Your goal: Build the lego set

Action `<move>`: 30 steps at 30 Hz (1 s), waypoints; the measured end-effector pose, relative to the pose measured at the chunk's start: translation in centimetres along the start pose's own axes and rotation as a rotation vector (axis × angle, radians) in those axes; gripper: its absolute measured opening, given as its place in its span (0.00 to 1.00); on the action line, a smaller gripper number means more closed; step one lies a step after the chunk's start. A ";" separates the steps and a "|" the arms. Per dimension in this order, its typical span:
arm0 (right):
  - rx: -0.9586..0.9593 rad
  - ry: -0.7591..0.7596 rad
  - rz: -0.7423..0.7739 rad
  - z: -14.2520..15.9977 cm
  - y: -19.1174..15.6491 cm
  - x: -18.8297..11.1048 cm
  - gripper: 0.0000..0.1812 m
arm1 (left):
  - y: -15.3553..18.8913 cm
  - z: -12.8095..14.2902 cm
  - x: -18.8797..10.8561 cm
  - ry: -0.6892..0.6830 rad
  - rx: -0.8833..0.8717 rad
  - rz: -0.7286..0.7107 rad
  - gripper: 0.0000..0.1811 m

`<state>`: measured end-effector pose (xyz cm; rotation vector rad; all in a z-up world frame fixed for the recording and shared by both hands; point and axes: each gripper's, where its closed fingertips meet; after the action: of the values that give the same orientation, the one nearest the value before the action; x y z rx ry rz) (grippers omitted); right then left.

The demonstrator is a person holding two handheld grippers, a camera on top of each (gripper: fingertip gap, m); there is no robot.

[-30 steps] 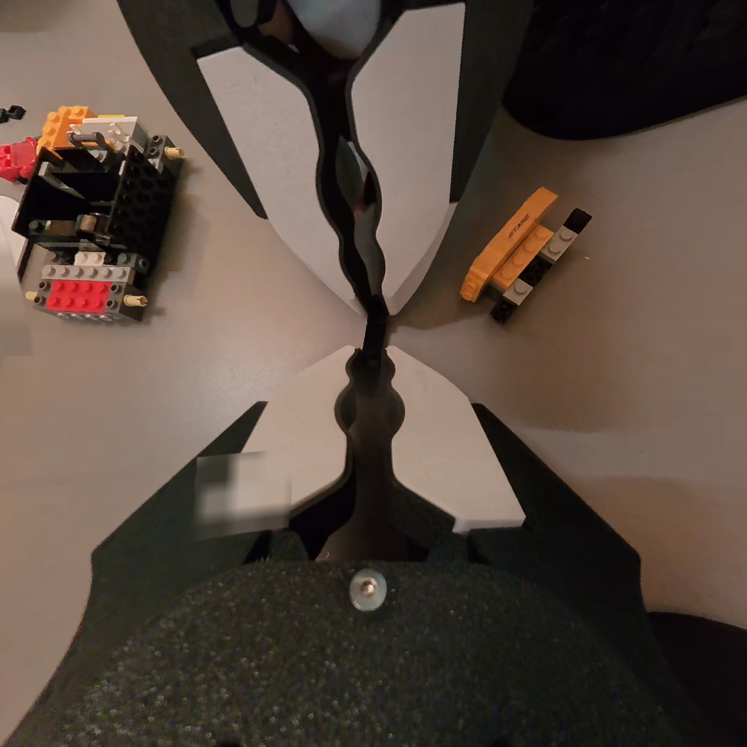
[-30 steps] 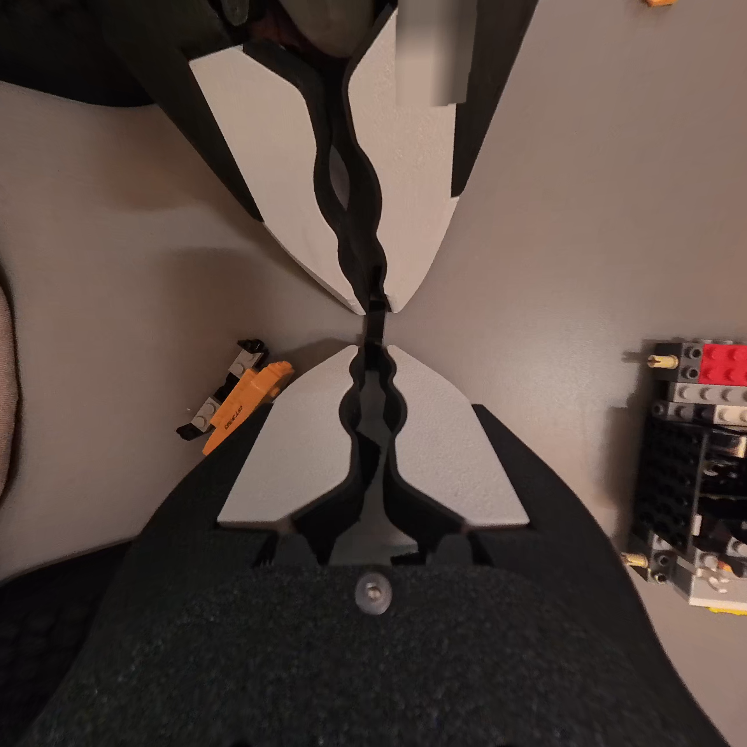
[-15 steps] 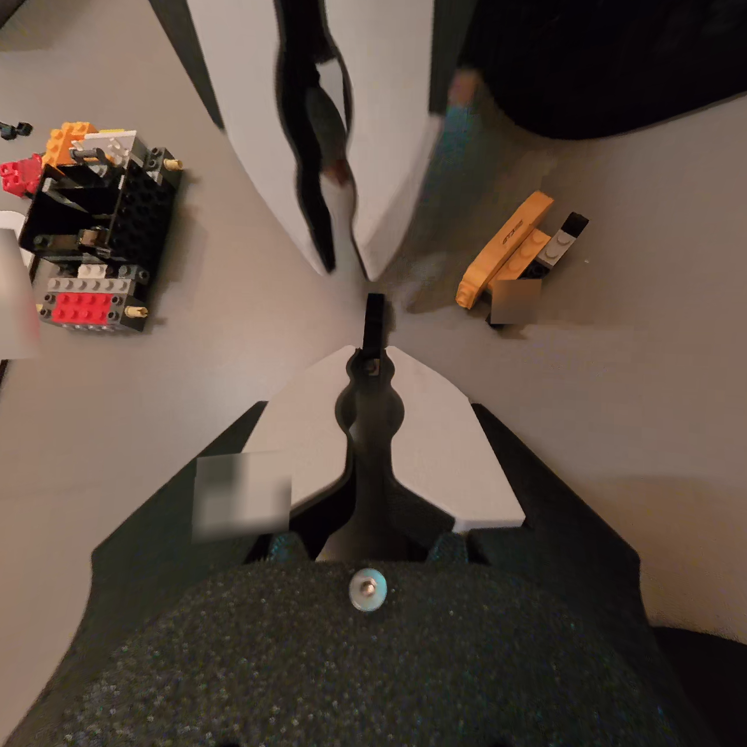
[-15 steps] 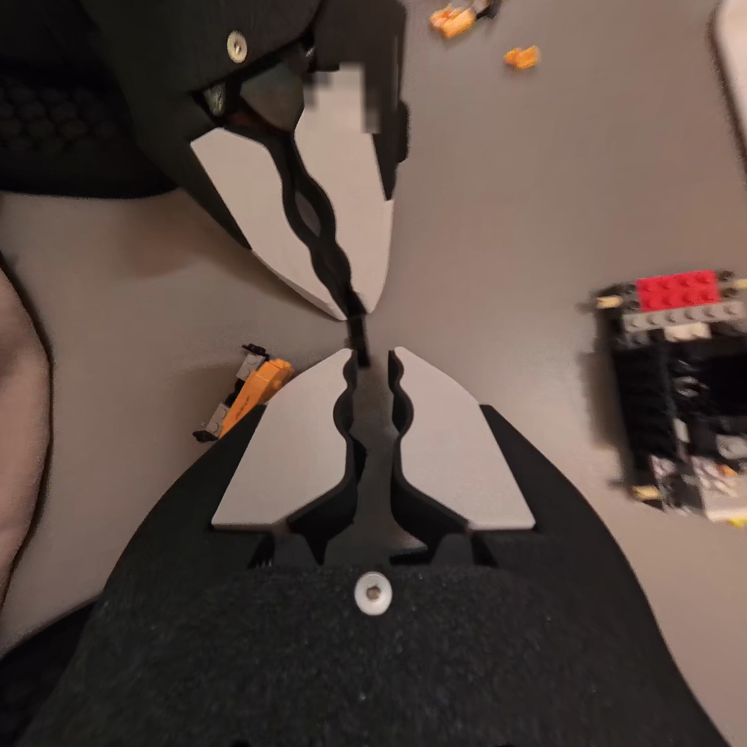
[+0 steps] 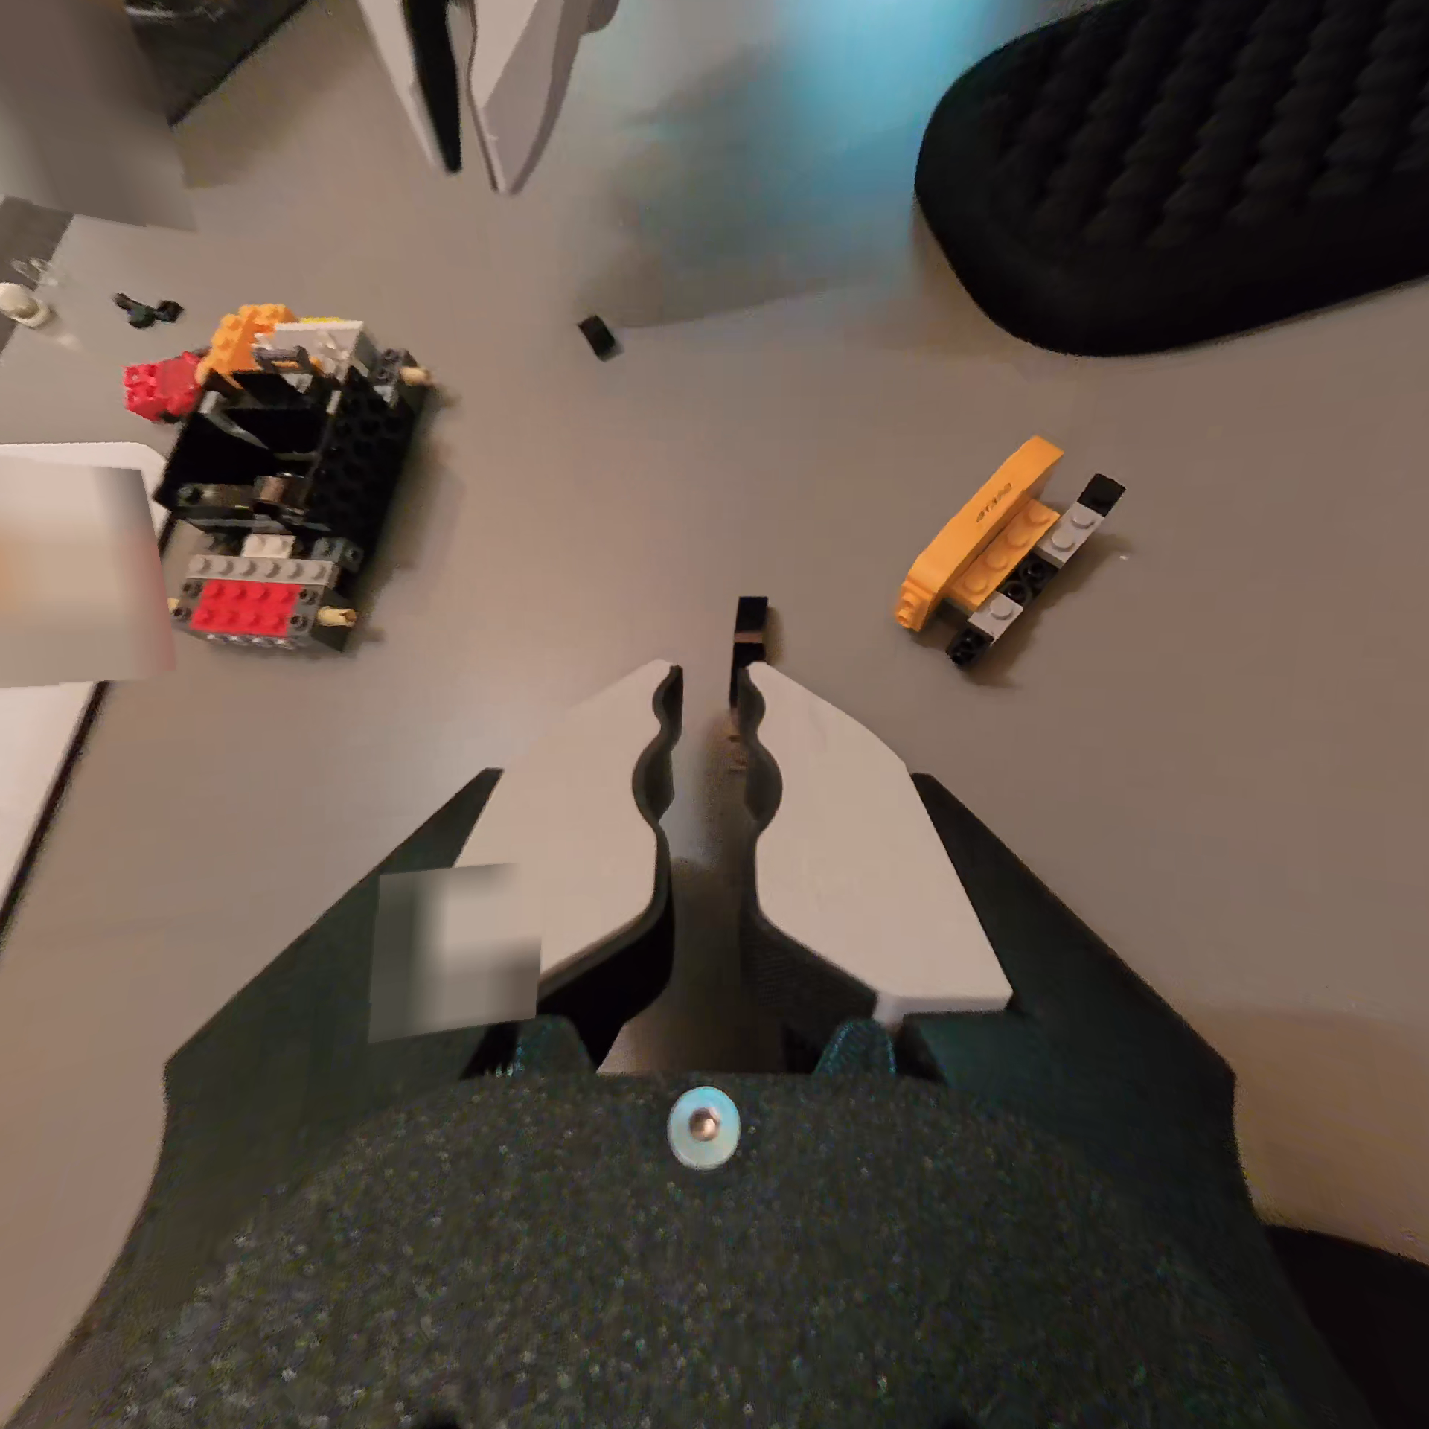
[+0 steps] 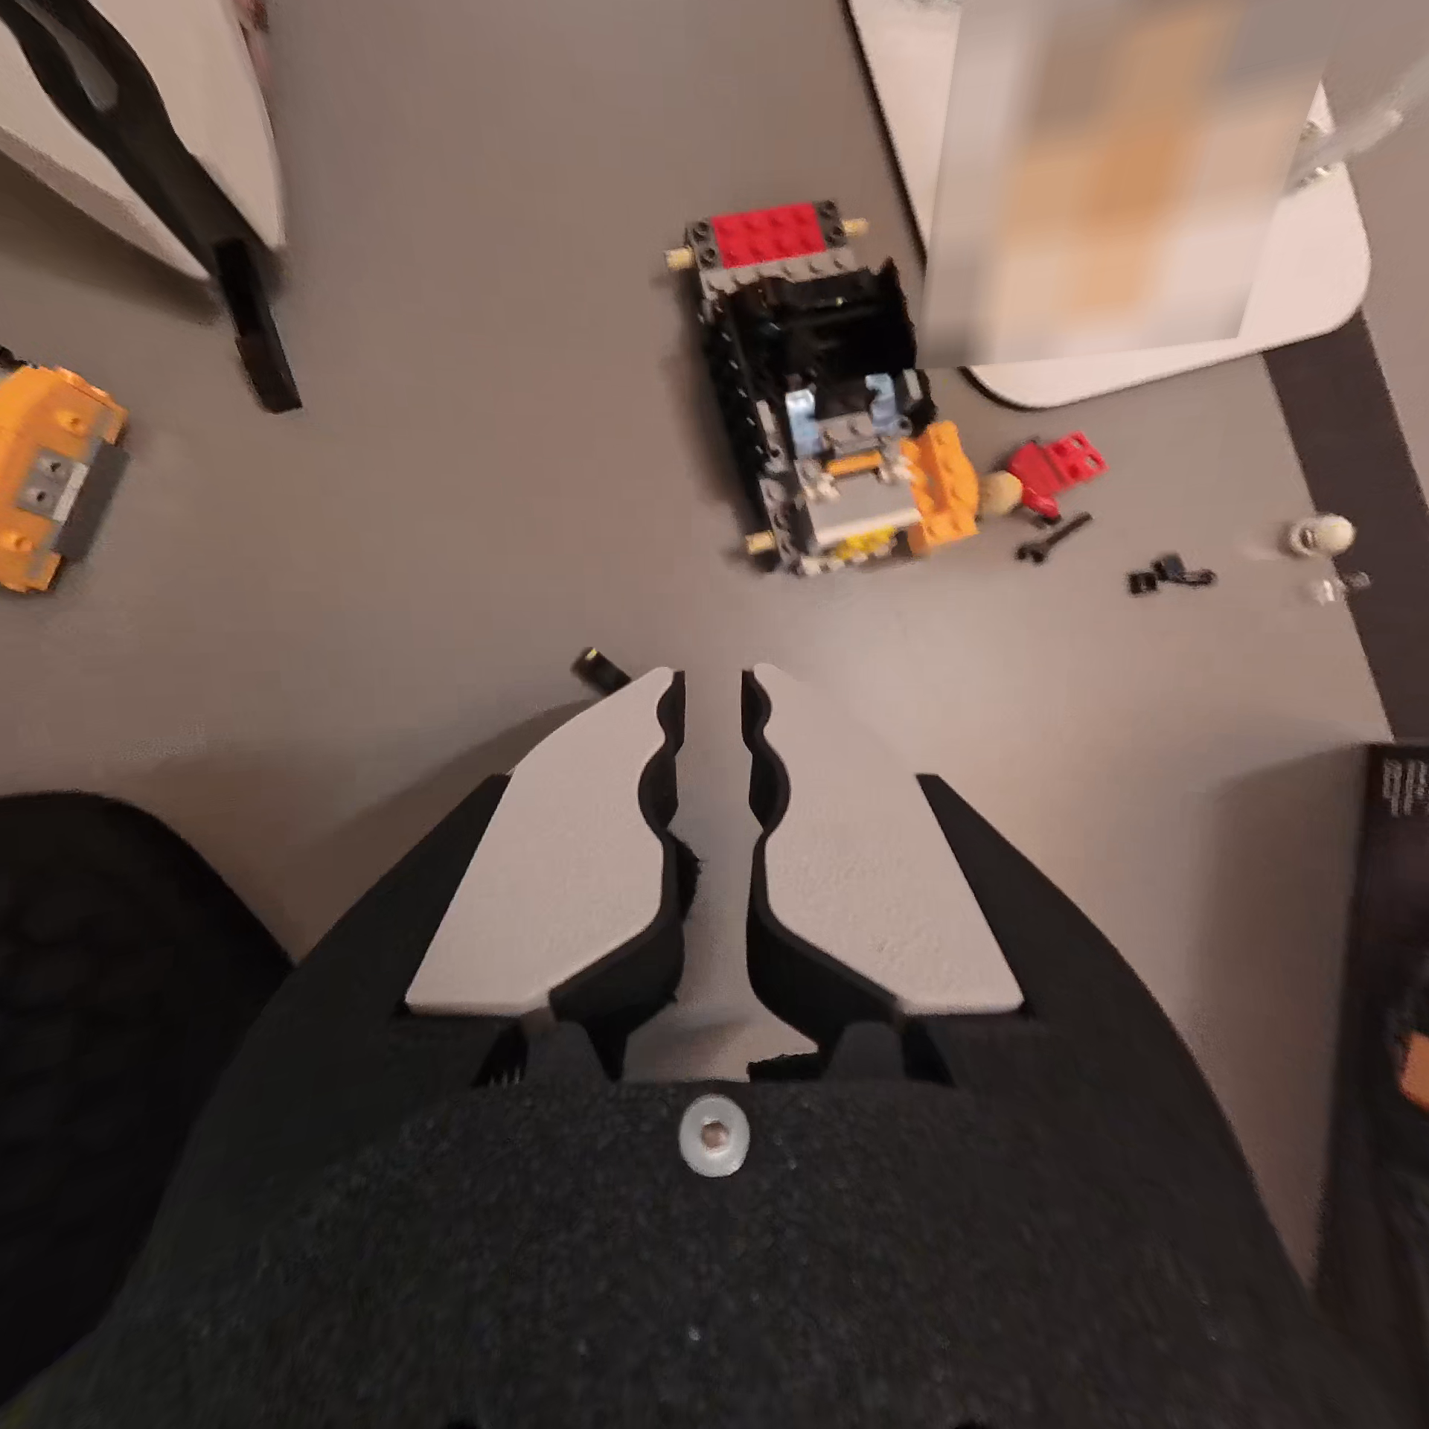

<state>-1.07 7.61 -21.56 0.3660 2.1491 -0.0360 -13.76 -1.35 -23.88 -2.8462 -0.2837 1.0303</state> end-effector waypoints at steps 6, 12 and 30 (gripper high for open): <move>-0.028 -0.007 -0.117 1.7 -3.2 0.4 0.09 | -0.6 -0.2 -0.1 0.030 -0.019 -0.022 0.05; -0.072 -0.022 -0.141 1.7 -3.3 2.6 0.11 | -0.6 0.0 -0.1 0.023 -0.025 -0.027 0.05; -0.010 0.381 -0.194 -7.4 -9.2 2.1 0.04 | -0.4 -2.6 -1.2 0.186 -0.105 0.019 0.05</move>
<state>-10.62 0.53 -20.04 0.1654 2.5553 -0.0702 -13.13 -1.26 -21.08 -3.0168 -0.3034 0.7677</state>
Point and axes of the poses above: each gripper's, where its closed fingertips meet, x out along the fingers, z out of its underside, y = z × x across the jaws, and after that the axes turned 2 degrees about x, right-handed
